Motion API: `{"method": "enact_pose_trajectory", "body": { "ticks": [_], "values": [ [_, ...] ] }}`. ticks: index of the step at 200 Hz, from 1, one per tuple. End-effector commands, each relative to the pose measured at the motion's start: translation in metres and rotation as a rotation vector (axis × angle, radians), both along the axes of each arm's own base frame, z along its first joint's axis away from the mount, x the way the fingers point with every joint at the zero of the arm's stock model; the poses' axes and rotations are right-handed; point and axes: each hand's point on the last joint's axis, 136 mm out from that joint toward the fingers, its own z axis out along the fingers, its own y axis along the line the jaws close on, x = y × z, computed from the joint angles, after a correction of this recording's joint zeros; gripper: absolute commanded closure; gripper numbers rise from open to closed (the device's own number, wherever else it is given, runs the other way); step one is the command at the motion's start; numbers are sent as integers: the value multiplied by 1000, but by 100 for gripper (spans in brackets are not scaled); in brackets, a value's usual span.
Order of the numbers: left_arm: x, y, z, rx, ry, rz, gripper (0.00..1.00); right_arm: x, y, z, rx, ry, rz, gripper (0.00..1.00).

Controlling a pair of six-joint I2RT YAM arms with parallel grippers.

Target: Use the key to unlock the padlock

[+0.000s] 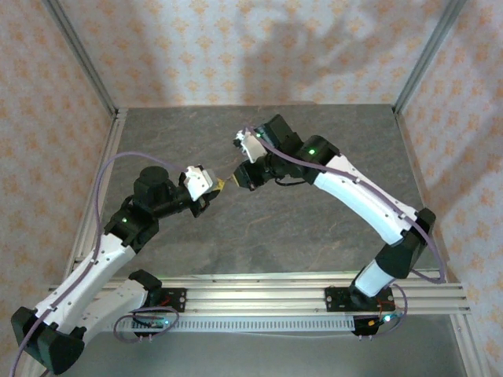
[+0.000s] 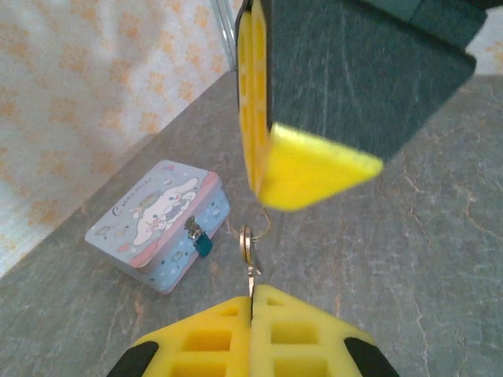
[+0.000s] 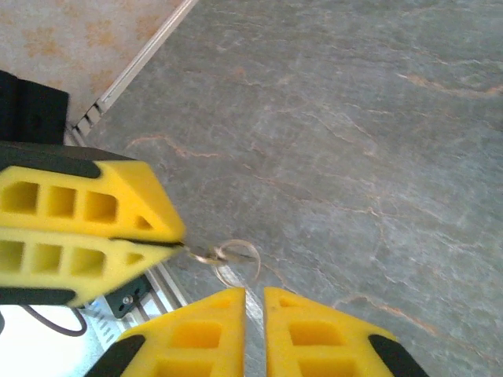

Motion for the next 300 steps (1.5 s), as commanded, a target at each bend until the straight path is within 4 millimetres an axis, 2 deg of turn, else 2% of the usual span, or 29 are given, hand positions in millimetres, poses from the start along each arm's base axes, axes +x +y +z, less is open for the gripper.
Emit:
{"method": "enact_pose_trajectory", "body": {
  "ticks": [1, 18, 32, 45, 71, 87, 137, 163, 242, 300],
  "values": [
    [-7, -3, 2, 46, 12, -47, 100, 6, -17, 27, 81, -47, -50, 85],
    [-7, -5, 2, 51, 23, -62, 100, 4, -21, 33, 126, -31, -42, 93],
    [-7, -7, 3, 49, 28, -72, 100, 4, -23, 34, 137, -27, -42, 92],
    [-6, -8, 3, 48, 31, -76, 100, 3, -24, 31, 135, -32, -41, 87],
    [-8, -10, 5, 49, 44, -87, 100, -3, -24, 28, 160, -51, -7, 69],
    [-10, -11, 7, 49, 55, -99, 100, -1, -26, 25, 179, -96, -18, 58],
    [-16, -14, 19, 22, 94, -122, 100, 5, -29, 6, 312, -339, -34, 47],
    [-20, -15, 25, 13, 110, -135, 100, 5, -22, -6, 352, -430, -15, 46],
    [-23, -18, 34, -14, 126, -152, 100, -6, 8, -7, 366, -514, 96, 48],
    [-24, -18, 40, -24, 122, -153, 100, -11, 15, -13, 371, -530, 154, 53]
  ]
}}
